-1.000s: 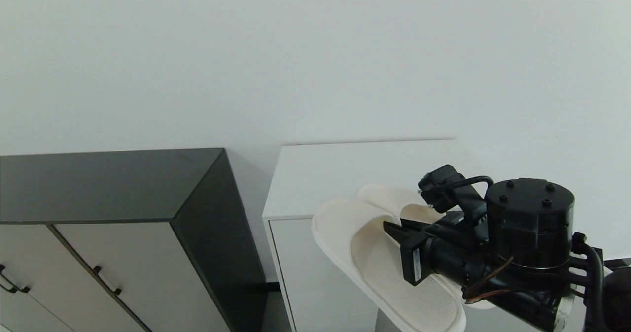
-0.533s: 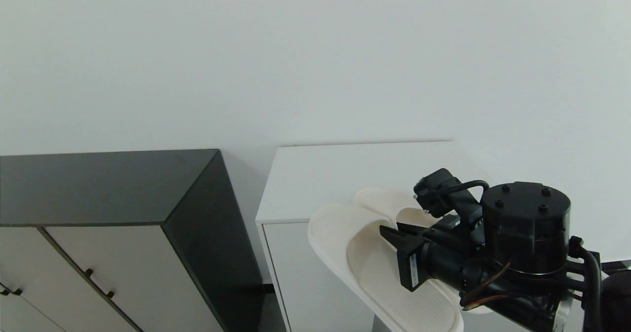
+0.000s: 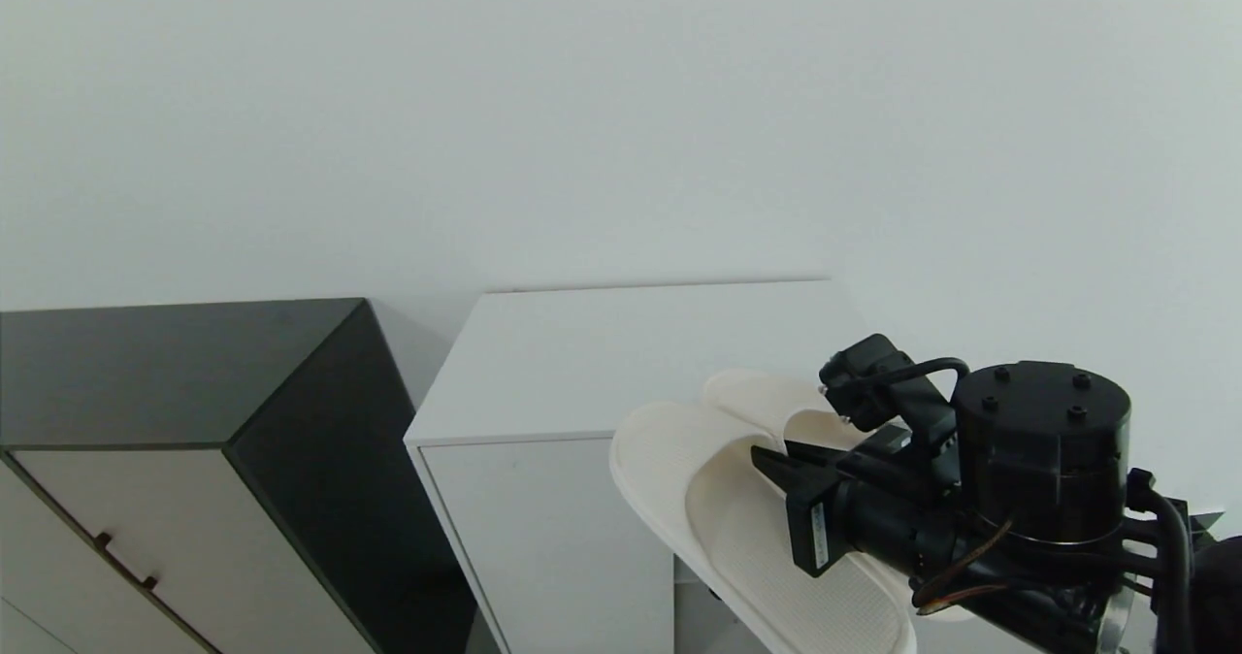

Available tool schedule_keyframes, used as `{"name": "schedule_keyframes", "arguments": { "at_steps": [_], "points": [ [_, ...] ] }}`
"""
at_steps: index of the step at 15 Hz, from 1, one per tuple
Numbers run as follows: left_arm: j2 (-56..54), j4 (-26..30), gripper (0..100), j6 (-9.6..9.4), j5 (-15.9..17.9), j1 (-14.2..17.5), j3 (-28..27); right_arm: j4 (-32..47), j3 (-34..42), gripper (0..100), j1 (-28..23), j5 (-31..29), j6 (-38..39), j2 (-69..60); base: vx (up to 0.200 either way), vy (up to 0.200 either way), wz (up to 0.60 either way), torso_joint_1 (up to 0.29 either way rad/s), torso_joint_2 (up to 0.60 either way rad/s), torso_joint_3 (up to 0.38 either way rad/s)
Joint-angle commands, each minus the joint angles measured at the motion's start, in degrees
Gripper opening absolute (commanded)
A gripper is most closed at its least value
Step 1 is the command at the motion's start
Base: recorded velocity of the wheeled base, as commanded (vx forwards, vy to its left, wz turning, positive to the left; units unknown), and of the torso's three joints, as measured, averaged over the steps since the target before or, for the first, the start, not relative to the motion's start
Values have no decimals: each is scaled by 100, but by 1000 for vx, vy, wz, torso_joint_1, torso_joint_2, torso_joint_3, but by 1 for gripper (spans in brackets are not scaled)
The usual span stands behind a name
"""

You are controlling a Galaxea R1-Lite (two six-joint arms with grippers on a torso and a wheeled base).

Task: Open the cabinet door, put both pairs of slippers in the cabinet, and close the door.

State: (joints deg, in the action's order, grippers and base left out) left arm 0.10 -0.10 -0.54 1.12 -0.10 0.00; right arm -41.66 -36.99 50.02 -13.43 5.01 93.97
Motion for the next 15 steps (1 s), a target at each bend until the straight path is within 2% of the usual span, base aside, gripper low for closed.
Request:
{"name": "schedule_keyframes", "arguments": {
  "at_steps": [1, 3, 6, 9, 15],
  "points": [
    [-1, 1, 0, 1, 2, 1, 0, 0, 7, 0, 43, 7, 0, -63, 0, -200, 0, 2, 2, 2],
    [-1, 1, 0, 1, 2, 1, 0, 0, 86, 0, 61, 16, 0, -168, 0, -100, 0, 1, -1, -1],
    [-1, 1, 0, 1, 2, 1, 0, 17, 429, 0, 61, 737, -44, -493, 0, 0, 0, 0, 0, 0],
    [-1, 1, 0, 1, -7, 1, 0, 0, 640, 0, 61, 1089, -114, -572, 0, 0, 0, 0, 0, 0],
    [-1, 1, 0, 10, 2, 1, 0, -9, 763, 0, 61, 1282, -264, -572, 0, 0, 0, 0, 0, 0]
  ]
}}
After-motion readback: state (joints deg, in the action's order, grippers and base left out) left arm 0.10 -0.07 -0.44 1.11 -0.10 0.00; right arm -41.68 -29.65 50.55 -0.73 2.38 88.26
